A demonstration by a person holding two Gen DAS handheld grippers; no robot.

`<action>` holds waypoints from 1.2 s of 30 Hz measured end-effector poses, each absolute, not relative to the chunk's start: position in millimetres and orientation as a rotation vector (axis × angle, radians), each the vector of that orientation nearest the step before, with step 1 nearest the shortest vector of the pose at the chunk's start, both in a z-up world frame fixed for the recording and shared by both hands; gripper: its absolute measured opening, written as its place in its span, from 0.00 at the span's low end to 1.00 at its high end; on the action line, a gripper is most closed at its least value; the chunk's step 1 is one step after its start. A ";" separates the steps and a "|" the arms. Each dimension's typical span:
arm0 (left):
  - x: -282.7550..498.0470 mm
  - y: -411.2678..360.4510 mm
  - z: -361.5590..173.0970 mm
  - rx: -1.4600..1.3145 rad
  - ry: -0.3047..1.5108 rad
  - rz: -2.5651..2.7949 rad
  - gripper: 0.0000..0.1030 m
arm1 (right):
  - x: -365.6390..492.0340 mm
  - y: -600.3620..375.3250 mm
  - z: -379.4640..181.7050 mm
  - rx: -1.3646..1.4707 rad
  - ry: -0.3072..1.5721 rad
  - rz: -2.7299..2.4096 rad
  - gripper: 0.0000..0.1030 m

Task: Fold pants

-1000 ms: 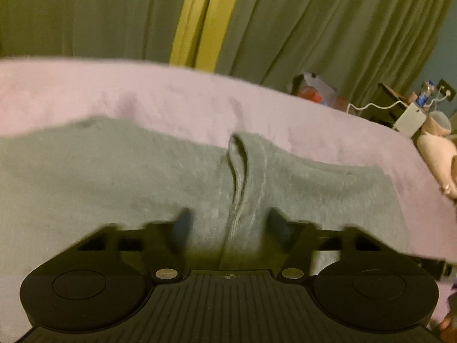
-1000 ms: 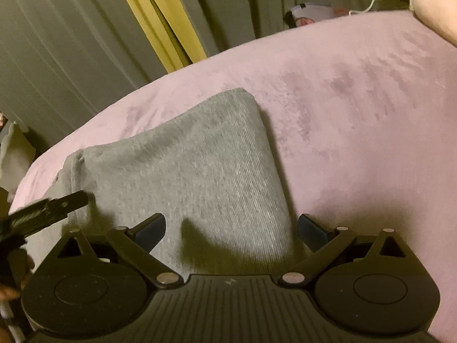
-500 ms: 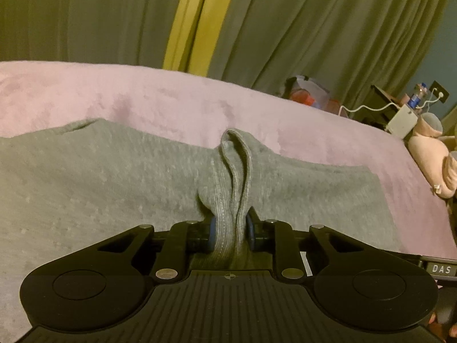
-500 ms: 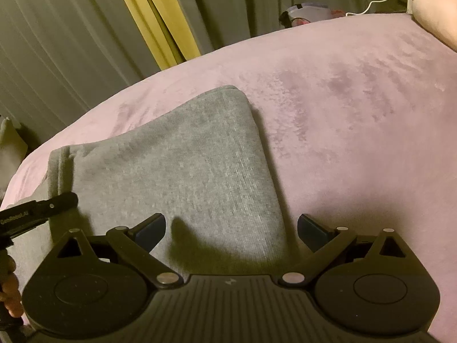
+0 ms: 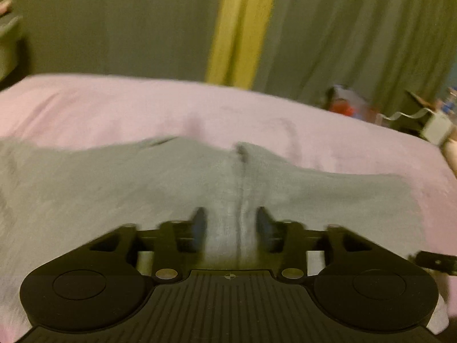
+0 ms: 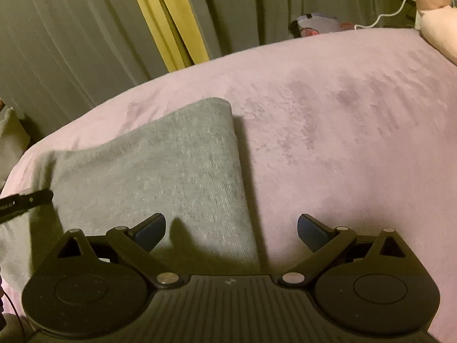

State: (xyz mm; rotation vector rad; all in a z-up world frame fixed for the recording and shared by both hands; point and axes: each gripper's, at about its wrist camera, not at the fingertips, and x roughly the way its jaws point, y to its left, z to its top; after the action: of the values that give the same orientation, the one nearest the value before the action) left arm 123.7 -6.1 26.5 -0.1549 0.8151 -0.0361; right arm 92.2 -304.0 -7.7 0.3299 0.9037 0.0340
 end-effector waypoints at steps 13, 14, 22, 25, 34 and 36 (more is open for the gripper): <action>61.7 -7.7 -2.8 -0.204 0.953 -0.232 0.39 | 87.6 -278.6 -0.1 0.184 0.885 0.072 0.96; 62.6 -7.4 -0.9 -0.191 0.951 -0.224 0.19 | 86.6 -275.2 0.8 0.165 0.885 0.071 0.96; 52.4 20.5 15.0 -0.217 0.894 -0.204 0.19 | 42.2 -238.5 17.0 0.132 0.732 0.188 0.96; 54.4 25.2 -0.7 -0.241 0.914 -0.162 0.30 | 41.8 -222.7 6.3 0.099 0.797 0.261 0.68; 28.3 95.7 29.5 -0.452 0.722 0.140 0.85 | 39.8 -211.7 -3.5 0.128 0.811 0.229 0.39; 20.4 131.0 33.0 -0.563 0.687 0.224 0.86 | 48.8 -205.7 -11.7 0.085 0.886 0.246 0.51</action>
State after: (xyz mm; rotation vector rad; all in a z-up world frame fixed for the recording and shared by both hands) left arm 20.4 131.0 33.0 -0.5634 0.6872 0.2243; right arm 48.8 -205.7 -11.7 0.0853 0.8864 0.2458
